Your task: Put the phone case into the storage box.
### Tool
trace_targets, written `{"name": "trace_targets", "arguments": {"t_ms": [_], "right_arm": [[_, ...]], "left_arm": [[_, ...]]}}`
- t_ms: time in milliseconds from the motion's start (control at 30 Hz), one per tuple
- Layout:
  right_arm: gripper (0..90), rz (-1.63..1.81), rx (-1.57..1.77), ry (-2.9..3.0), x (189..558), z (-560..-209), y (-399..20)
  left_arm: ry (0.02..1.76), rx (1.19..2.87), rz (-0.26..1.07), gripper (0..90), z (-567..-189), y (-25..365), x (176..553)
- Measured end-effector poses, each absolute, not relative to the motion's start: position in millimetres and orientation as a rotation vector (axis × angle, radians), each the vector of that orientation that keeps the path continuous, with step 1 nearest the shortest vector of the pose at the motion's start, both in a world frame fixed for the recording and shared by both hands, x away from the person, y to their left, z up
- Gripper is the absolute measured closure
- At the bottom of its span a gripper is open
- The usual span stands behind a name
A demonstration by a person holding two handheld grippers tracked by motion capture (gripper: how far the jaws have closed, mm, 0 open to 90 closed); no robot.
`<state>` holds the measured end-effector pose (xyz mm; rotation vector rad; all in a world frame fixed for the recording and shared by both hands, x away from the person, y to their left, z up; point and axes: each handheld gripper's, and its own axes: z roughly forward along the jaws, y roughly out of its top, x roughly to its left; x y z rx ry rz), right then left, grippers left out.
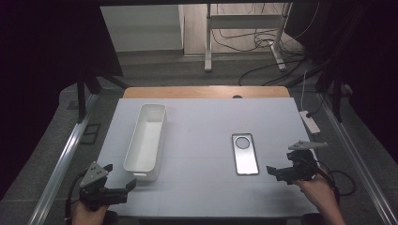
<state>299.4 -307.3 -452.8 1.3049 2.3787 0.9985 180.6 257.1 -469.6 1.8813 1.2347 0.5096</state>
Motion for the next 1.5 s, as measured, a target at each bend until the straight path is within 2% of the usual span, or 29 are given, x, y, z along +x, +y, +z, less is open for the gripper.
{"name": "trace_targets", "arguments": {"t_ms": [1500], "right_arm": [[0.0, 0.898, 1.272, 2.452, 351.2, -458.3, -272.7]], "left_arm": [[1.236, 1.890, 0.508, 0.6, -469.7, 256.6, 181.1]]}}
